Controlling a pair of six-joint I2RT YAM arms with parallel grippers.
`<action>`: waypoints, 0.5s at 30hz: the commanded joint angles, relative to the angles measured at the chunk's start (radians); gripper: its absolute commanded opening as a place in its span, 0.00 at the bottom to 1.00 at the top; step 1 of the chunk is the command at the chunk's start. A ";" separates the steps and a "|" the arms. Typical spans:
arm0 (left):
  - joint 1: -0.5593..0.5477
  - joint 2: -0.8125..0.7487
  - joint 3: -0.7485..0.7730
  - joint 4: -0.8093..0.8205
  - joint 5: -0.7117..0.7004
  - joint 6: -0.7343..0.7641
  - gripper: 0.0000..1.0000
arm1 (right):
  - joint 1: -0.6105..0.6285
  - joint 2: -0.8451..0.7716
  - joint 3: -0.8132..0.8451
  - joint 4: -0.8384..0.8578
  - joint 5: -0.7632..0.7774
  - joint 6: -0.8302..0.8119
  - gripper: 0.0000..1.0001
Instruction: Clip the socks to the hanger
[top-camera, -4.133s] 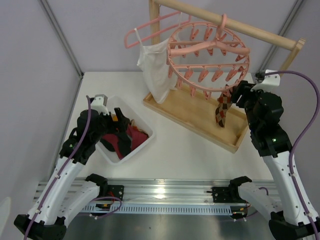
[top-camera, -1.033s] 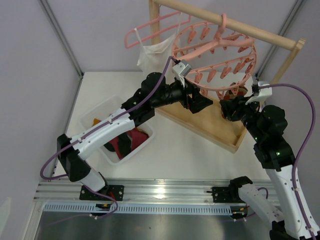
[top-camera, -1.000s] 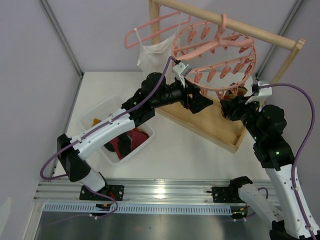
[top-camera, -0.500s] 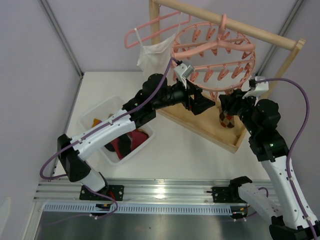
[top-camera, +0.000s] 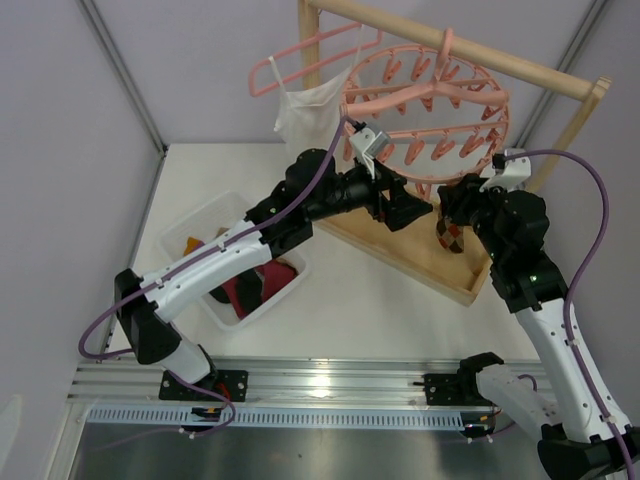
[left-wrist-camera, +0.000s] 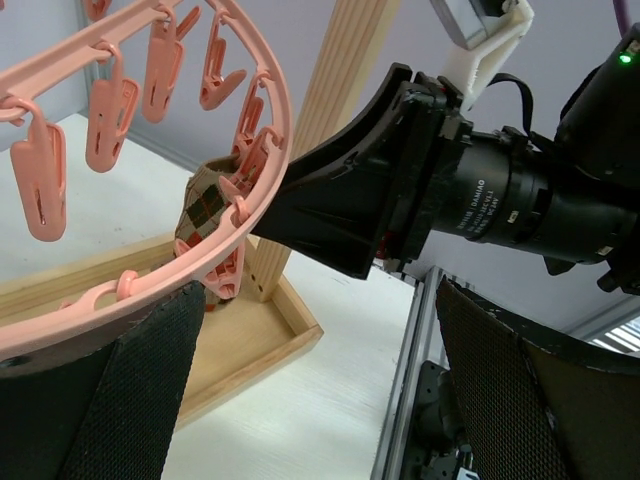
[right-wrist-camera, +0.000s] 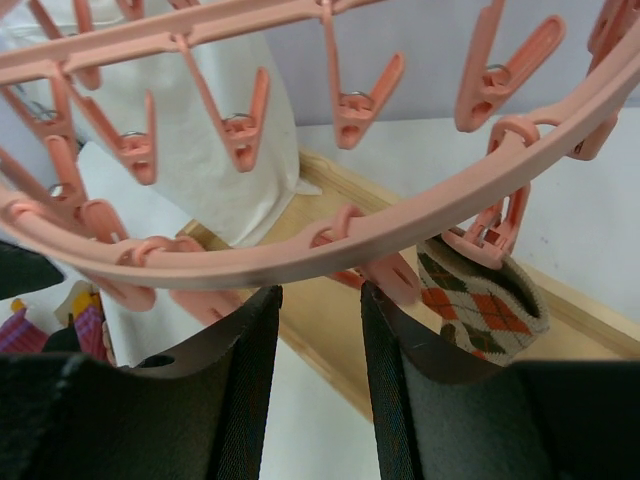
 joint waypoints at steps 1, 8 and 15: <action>-0.007 -0.059 -0.015 0.036 -0.017 -0.001 0.99 | -0.002 0.007 0.001 0.037 0.069 0.002 0.42; -0.007 -0.171 -0.121 0.001 -0.115 0.026 0.99 | -0.007 0.018 0.015 0.034 0.131 -0.013 0.42; 0.009 -0.239 -0.171 -0.062 -0.289 0.100 0.99 | -0.018 0.023 0.026 0.029 0.130 -0.013 0.41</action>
